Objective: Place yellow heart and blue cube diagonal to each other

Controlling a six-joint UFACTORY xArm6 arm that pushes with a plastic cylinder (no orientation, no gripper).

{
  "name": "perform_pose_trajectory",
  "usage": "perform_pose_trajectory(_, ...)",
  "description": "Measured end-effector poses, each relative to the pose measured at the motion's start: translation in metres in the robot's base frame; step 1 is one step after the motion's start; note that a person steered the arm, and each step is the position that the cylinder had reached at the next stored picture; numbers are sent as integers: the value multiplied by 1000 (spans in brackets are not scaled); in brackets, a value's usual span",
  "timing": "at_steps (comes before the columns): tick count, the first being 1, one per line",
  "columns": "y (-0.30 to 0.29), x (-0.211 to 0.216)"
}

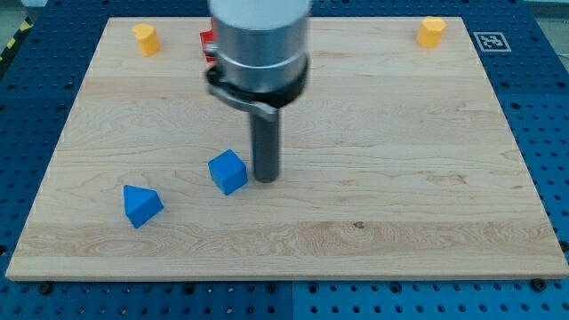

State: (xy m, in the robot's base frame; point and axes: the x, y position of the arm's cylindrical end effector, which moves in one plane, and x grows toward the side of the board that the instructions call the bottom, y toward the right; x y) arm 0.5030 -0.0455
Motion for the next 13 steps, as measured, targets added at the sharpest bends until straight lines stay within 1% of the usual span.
perform_pose_trajectory(1, -39, -3)
perform_pose_trajectory(2, -39, -30)
perform_pose_trajectory(3, -54, -77)
perform_pose_trajectory(4, -134, -85)
perform_pose_trajectory(5, -213, -117)
perform_pose_trajectory(6, -247, -185)
perform_pose_trajectory(7, -230, -220)
perform_pose_trajectory(8, -187, -220)
perform_pose_trajectory(9, -163, -220)
perform_pose_trajectory(10, -193, -228)
perform_pose_trajectory(11, -254, -235)
perform_pose_trajectory(12, -259, -238)
perform_pose_trajectory(13, -243, -280)
